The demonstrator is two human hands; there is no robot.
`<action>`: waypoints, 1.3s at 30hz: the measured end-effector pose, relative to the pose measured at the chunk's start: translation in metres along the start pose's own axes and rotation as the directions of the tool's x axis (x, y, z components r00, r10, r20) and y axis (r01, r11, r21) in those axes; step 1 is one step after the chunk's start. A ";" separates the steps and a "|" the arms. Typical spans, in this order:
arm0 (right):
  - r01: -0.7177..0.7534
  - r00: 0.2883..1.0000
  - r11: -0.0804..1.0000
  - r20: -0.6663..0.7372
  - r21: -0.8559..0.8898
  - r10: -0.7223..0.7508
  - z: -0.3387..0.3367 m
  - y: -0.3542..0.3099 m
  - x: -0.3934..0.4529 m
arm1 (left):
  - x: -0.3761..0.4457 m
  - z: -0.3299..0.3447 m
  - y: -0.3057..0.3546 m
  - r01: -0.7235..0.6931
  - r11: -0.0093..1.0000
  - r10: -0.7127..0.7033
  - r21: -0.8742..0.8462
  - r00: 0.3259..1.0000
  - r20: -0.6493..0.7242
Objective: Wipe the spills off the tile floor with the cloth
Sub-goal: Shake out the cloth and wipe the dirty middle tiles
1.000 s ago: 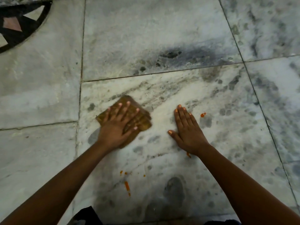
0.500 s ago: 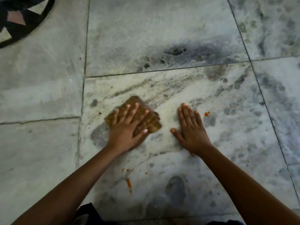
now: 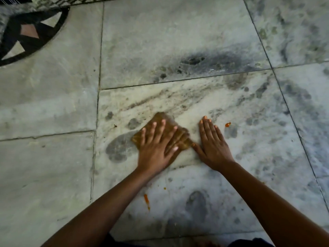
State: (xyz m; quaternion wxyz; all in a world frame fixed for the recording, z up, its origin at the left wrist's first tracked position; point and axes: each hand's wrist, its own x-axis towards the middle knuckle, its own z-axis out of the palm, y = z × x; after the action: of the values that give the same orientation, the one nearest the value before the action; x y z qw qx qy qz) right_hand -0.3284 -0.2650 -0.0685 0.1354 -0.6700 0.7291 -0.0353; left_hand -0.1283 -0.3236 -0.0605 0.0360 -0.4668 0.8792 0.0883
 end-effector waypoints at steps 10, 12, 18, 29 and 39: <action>0.017 1.000 1.000 0.001 -0.016 -0.017 -0.004 0.015 -0.018 | 0.099 -0.022 -0.010 0.328 0.943 -0.325 -0.046 0.943 0.067; -0.028 1.000 0.999 -0.013 -0.015 0.028 -0.011 0.026 -0.031 | 0.084 -0.015 0.018 0.189 0.981 -0.187 -0.028 0.980 0.071; -0.334 0.933 0.941 -0.118 0.061 0.339 -0.010 0.075 -0.072 | 0.011 -0.006 -0.003 -0.112 0.994 0.112 -0.006 0.993 0.033; -0.408 0.909 0.911 -0.072 0.056 0.411 -0.004 0.091 -0.074 | 0.152 -0.014 0.126 -0.106 0.993 0.111 -0.060 0.989 0.095; -0.402 0.907 0.913 -0.105 0.066 0.407 -0.003 0.091 -0.078 | 0.097 -0.004 0.081 -0.203 0.979 0.203 0.014 0.979 0.015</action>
State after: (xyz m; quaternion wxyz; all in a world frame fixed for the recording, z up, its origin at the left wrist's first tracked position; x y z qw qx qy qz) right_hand -0.4125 -0.1795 -0.0752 0.1116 -0.4981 0.8577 -0.0610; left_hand -0.2500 -0.3590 -0.0612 0.0365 -0.3738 0.9226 0.0877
